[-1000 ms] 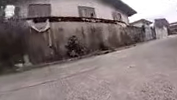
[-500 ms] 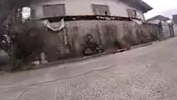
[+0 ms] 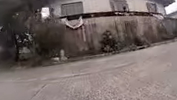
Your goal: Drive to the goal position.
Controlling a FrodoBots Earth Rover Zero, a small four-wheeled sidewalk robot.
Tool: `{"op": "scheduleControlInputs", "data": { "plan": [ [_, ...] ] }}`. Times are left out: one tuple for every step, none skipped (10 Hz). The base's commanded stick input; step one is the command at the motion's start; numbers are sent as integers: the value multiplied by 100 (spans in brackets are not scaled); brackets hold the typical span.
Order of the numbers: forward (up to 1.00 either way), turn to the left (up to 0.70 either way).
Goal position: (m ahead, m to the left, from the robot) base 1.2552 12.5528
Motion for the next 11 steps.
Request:
{"op": "scheduleControlInputs", "data": {
  "plan": [
    [0,45],
    [0,45],
    [0,45],
    [0,45],
    [0,45],
    [0,45],
    [0,45],
    [0,45],
    [0,45],
    [0,45],
    [0,45]
  ]
}}
